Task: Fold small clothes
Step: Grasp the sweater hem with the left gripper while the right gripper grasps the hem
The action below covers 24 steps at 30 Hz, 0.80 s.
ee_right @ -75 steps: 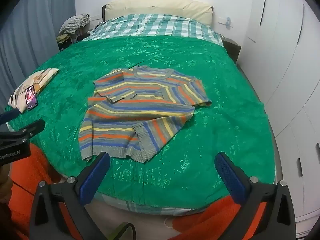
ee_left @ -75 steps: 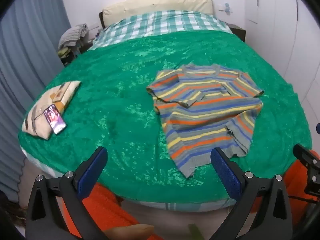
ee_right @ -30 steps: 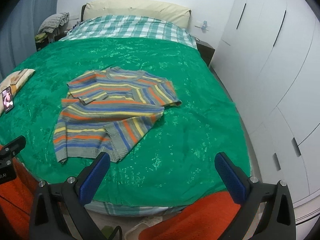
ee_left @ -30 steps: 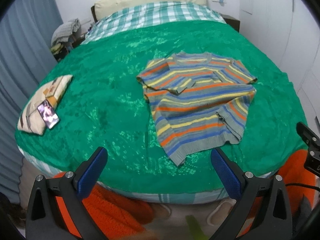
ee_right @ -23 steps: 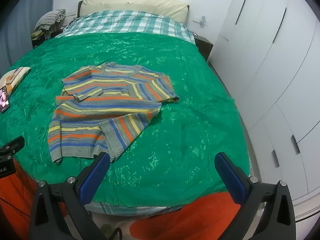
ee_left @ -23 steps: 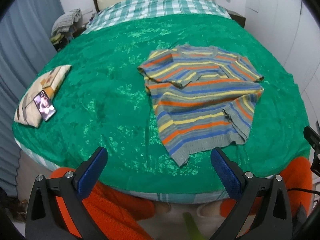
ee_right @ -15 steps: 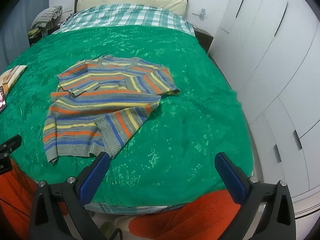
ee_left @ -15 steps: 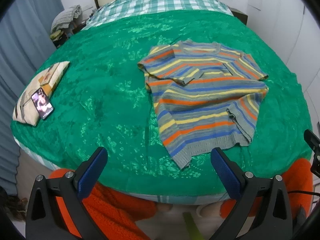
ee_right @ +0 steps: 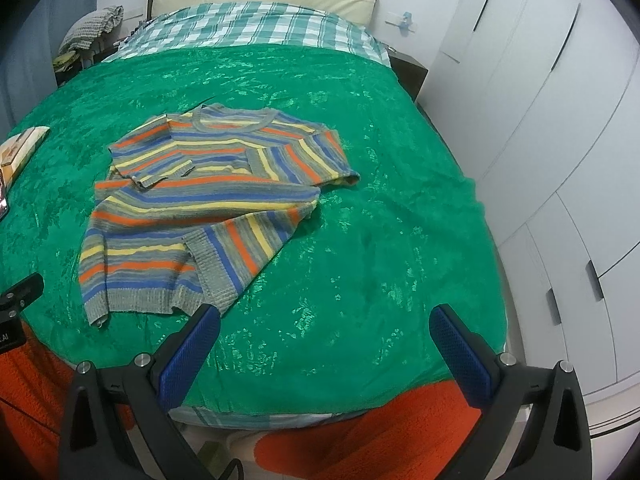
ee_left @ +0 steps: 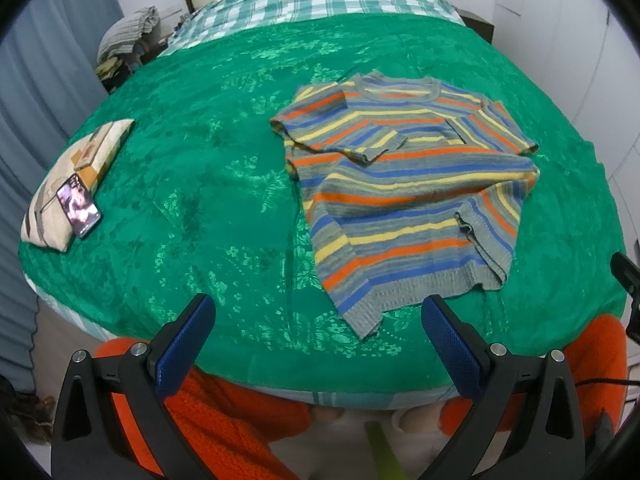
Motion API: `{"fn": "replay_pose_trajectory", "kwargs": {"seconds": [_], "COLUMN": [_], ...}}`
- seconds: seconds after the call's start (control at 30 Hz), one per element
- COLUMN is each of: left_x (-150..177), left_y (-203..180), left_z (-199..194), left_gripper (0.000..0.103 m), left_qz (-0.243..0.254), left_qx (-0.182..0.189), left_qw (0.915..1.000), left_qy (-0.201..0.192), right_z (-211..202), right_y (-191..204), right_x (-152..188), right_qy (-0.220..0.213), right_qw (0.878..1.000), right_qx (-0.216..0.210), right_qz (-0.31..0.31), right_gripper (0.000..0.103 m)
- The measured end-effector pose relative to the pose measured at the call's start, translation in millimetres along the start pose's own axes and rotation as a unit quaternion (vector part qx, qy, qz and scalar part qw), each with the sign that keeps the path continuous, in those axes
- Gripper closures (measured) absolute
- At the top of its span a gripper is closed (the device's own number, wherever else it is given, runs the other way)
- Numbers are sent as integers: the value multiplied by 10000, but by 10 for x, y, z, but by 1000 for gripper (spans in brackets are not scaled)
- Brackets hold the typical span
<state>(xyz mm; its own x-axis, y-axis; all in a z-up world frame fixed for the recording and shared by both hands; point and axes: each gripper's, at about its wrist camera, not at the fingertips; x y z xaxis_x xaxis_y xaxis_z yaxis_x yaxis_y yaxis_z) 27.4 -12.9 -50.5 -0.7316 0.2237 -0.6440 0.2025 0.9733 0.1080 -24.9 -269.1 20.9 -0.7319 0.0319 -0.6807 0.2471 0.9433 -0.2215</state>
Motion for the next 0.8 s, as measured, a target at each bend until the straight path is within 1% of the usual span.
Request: {"fn": "replay_pose_trajectory", "kwargs": {"seconds": [0.07,0.1,0.13,0.17,0.2,0.27,0.3,0.33,0.4,0.43,0.5,0.53,0.57,0.6,0.63,0.67,0.7,0.73,0.77,0.8], "left_x": [25,56,84,118,173,243,266,278,282,285,313,333,350,381,405,416,420,416,410,400], "left_y": [57,135,226,329,472,600,633,619,512,421,203,102,66,1,-30,-32,-16,7,44,120], "left_z": [65,151,238,325,441,563,623,672,798,881,1023,1080,1115,1181,1231,1253,1252,1236,1203,1137], "left_gripper": [0,0,0,0,1,1,1,1,1,2,3,11,27,36,53,71,84,95,95,96], "left_qz": [170,211,179,98,-71,-236,-292,-304,-278,-226,-7,119,187,257,217,111,-43,-126,-193,-287], "left_qx": [54,95,155,240,348,476,618,776,998,1091,1148,1062,1008,968,1051,1185,1358,1450,1495,1547], "left_qw": [9998,9997,9997,9994,9987,9974,9964,9953,9932,9921,9910,9916,9918,9914,9900,9885,9867,9855,9849,9845], "left_qy": [-44,9,105,220,365,481,498,499,531,580,689,734,764,837,913,928,891,877,848,774], "right_z": [22,59,118,180,263,404,486,548,647,725,873,978,1091,1239,1371,1485,1590,1702,1716,1675], "right_y": [-6,-29,-59,-85,-119,-157,-138,-91,78,230,456,585,700,824,931,989,1046,1075,1038,952], "right_x": [-2,5,24,49,88,167,206,227,220,191,120,74,33,-14,-41,-37,-32,-8,7,13], "right_qy": [-23,-54,-89,-87,-89,-75,9,82,124,84,3,14,40,109,170,226,306,411,408,363], "right_qw": [10000,9997,9992,9989,9990,9990,9982,9963,9893,9844,9778,9746,9721,9700,9690,9688,9694,9706,9707,9696], "right_qx": [-68,-229,-396,-451,-437,-424,-593,-852,-1450,-1743,-2068,-2209,-2318,-2410,-2447,-2451,-2419,-2355,-2363,-2421], "right_qz": [-12,4,-8,-41,-82,-114,-109,-99,-130,-206,-332,-372,-367,-305,-284,-288,-295,-277,-174,32], "right_gripper": [0,0,0,0,0,0,0,0,0,2,10,17,22,24,27,35,44,71,92,99]}}
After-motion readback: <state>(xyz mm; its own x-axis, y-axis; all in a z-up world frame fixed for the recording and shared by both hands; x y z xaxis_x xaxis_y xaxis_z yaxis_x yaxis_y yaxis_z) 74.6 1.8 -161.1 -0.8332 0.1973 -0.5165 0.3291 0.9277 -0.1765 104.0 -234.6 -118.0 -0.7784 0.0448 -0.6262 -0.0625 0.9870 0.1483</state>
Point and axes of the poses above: each gripper's, at about its wrist camera, not at the fingertips, and z roughly the way its jaws point, y to its left, x to its underside, and after that the axes turned 10 degrees about -y, right-handed
